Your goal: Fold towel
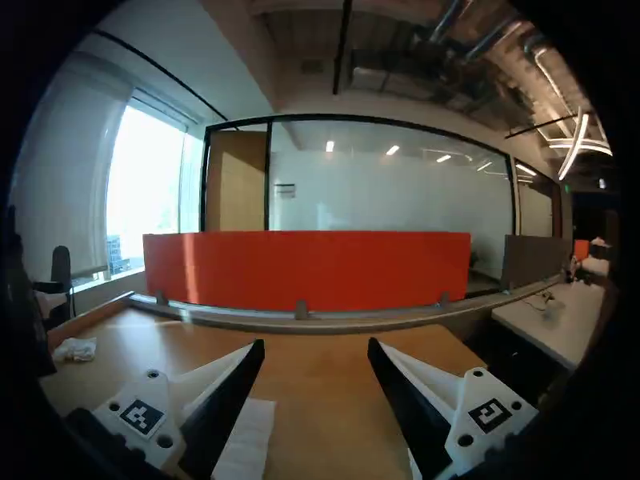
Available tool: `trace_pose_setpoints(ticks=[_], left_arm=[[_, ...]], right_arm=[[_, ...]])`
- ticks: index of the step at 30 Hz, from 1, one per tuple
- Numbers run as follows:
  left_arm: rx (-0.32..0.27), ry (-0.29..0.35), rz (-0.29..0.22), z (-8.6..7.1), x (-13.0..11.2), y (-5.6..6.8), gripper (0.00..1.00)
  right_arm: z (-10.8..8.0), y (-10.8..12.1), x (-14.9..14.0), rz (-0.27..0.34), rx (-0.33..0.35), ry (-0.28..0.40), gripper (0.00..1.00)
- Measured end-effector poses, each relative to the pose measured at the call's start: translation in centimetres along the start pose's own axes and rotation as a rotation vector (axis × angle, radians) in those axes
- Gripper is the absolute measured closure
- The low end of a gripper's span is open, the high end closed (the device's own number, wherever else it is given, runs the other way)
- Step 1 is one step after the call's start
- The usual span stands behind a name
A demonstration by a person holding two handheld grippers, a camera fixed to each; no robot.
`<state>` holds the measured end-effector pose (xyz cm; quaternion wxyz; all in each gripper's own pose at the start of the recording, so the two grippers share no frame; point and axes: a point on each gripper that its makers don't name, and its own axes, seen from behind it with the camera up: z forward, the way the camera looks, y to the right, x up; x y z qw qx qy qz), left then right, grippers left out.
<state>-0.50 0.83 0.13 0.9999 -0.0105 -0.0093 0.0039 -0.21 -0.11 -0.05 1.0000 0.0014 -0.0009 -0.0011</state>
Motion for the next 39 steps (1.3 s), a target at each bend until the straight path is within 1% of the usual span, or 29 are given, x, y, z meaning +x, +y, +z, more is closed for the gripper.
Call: trace_pose_setpoints(ticks=[3, 9, 12, 15, 18, 23, 27, 33, 39], left_arm=[[-0.041, -0.039, 0.016, 0.0, -0.9, 0.9, 0.02], [-0.132, -0.123, 0.05, -0.1, -3.0, 2.7, 0.02], [-0.187, -0.155, 0.066, -0.2, -3.8, 3.7, 0.02], [-0.234, -0.178, 0.075, -0.2, -4.5, 4.4, 0.02], [-0.263, -0.197, 0.077, -0.1, -5.1, 4.8, 0.02], [-0.302, -0.228, 0.08, 0.1, -6.7, 5.7, 0.02], [-0.328, -0.257, 0.096, 0.2, -8.4, 6.4, 0.02], [-0.369, -0.309, 0.126, 0.0, -11.5, 7.9, 0.02], [-0.405, -0.37, 0.149, -0.1, -14.8, 9.1, 0.02]], right_arm=[[-0.7, -1.6, -3.0, -0.033, 0.044, -0.028, 0.0], [-1.1, -4.5, -6.4, -0.125, 0.158, -0.111, 0.0], [-1.4, -6.1, -7.6, -0.155, 0.222, -0.153, 0.0], [-1.5, -7.5, -8.2, -0.17, 0.277, -0.18, 0.0], [-1.7, -8.4, -8.9, -0.183, 0.325, -0.204, 0.0], [-1.8, -9.4, -10.4, -0.205, 0.375, -0.253, 0.0], [-2.0, -10.2, -12.3, -0.225, 0.411, -0.297, 0.0], [-2.2, -11.2, -14.9, -0.241, 0.452, -0.351, 0.0], [-2.5, -11.9, -18.2, -0.269, 0.491, -0.404, 0.0]])
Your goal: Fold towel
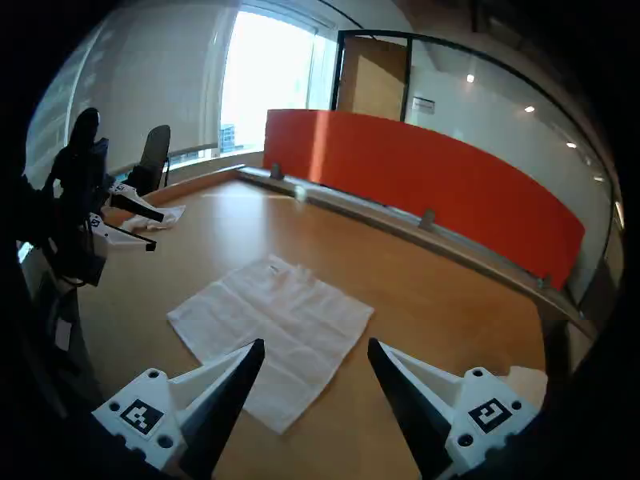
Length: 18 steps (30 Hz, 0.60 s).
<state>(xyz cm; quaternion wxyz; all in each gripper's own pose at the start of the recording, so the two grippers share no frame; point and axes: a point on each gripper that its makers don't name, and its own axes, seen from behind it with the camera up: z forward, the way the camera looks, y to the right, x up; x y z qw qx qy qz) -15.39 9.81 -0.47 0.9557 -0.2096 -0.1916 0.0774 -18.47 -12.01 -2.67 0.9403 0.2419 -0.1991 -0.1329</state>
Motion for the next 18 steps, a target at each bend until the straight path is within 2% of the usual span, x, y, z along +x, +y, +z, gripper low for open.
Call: trace_pose_setpoints(ticks=[10, 18], left_arm=[[-0.063, -0.108, 0.024, 2.7, -5.0, 2.1, 0.02], [-0.102, -0.179, 0.038, 4.1, -8.4, 3.6, 0.02]], right_arm=[[2.4, -1.8, -4.0, -0.005, 0.054, -0.075, 0.0], [3.6, -2.6, -7.2, -0.02, 0.085, -0.142, 0.0]])
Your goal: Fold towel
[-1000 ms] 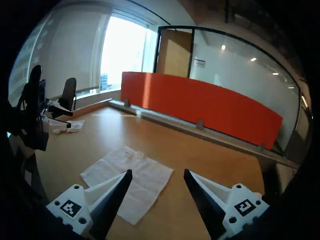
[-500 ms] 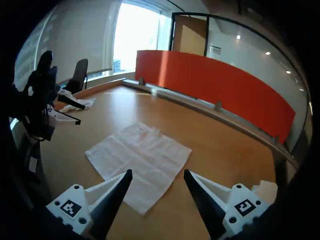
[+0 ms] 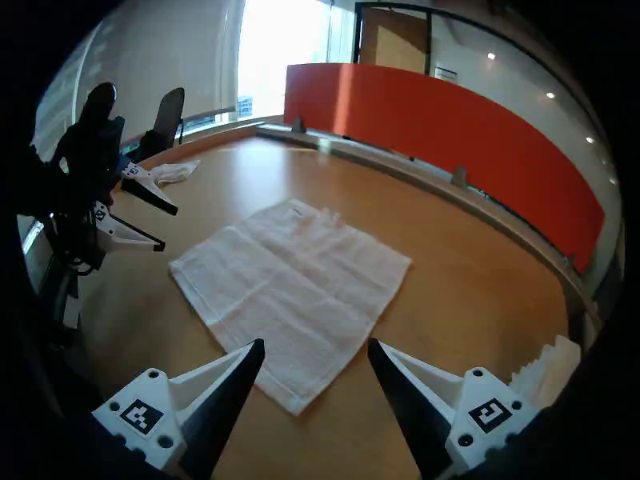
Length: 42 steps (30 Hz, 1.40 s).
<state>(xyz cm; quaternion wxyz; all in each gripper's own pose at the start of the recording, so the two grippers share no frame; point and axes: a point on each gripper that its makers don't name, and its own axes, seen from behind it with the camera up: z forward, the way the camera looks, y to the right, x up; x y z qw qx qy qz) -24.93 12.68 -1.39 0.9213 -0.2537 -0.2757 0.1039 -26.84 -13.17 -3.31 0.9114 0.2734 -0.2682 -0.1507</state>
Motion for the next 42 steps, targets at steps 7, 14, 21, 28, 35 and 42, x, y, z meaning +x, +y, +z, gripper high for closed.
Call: trace_pose_setpoints(ticks=[7, 14, 21, 28, 35, 42], left_arm=[[-0.022, -0.064, 0.004, 1.7, -2.3, 0.6, 0.02], [-0.04, -0.123, -0.013, 2.8, -4.0, 1.1, 0.02], [-0.059, -0.151, 0.007, 3.6, -4.8, 1.8, 0.04], [-0.069, -0.158, 0.014, 3.8, -4.7, 2.3, 0.19], [-0.07, -0.164, 0.012, 3.7, -4.7, 2.4, 0.24], [-0.064, -0.167, 0.008, 3.7, -4.6, 2.7, 0.54]], right_arm=[[0.9, -0.4, -3.2, -0.023, 0.033, -0.073, 0.01], [1.2, -0.6, -5.7, -0.034, 0.056, -0.133, 0.04], [1.0, -0.5, -7.3, -0.031, 0.072, -0.174, 0.13], [1.0, -0.8, -7.6, -0.023, 0.098, -0.179, 0.27], [0.8, -0.9, -7.7, -0.015, 0.115, -0.18, 0.42], [0.9, -1.4, -7.6, -0.032, 0.132, -0.179, 0.72]])
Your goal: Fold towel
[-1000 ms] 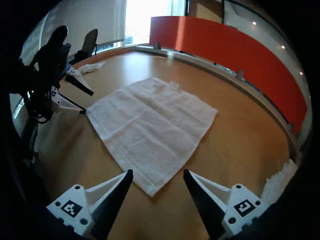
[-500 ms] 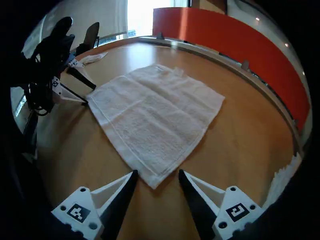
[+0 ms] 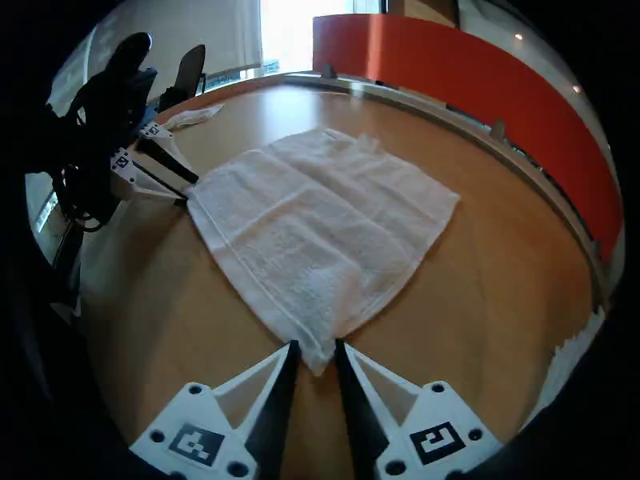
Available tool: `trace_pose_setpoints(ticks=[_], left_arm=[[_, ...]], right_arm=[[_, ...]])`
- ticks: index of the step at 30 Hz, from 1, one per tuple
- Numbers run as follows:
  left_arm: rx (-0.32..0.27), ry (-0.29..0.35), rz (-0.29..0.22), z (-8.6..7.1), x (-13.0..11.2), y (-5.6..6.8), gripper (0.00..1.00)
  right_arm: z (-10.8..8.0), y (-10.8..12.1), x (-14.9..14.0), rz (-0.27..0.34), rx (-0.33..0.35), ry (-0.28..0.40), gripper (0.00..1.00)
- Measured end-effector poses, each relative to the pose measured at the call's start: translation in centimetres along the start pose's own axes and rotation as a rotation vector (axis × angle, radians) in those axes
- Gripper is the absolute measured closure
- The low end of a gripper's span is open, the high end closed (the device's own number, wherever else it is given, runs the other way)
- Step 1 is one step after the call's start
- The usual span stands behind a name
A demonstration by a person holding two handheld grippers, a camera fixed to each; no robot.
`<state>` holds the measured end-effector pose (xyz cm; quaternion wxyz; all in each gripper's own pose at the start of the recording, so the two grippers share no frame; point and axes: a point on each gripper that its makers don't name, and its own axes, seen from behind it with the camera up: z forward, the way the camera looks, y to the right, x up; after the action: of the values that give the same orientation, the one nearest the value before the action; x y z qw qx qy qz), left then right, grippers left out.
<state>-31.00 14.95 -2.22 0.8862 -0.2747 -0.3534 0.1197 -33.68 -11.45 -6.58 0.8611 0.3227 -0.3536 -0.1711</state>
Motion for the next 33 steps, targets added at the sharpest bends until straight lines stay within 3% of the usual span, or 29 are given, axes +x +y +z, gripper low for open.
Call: trace_pose_setpoints(ticks=[3, 5, 12, 15, 26, 33], left_arm=[[0.005, -0.002, 0.0, 0.1, 0.1, 0.2, 0.75], [0.007, -0.006, 0.0, 0.1, 0.2, 0.3, 0.82], [0.016, -0.01, -0.016, -0.3, 0.6, 0.3, 0.88], [0.022, 0.009, -0.029, -1.2, 1.5, 0.2, 0.89], [0.041, 0.08, -0.081, -6.4, 6.0, -0.3, 0.89], [0.039, 0.093, -0.076, -9.8, 7.7, 0.3, 0.89]], right_arm=[[0.1, -0.2, 0.1, -0.001, 0.001, 0.0, 0.87], [0.1, -0.4, 0.3, 0.003, -0.003, 0.004, 0.91], [-0.2, -0.7, 1.3, 0.026, -0.007, 0.034, 0.91], [-0.6, -0.6, 2.2, 0.035, -0.02, 0.054, 0.91], [-4.8, -0.1, 7.6, 0.022, -0.059, 0.16, 0.92], [-7.9, -0.2, 10.0, 0.001, -0.076, 0.203, 0.92]])
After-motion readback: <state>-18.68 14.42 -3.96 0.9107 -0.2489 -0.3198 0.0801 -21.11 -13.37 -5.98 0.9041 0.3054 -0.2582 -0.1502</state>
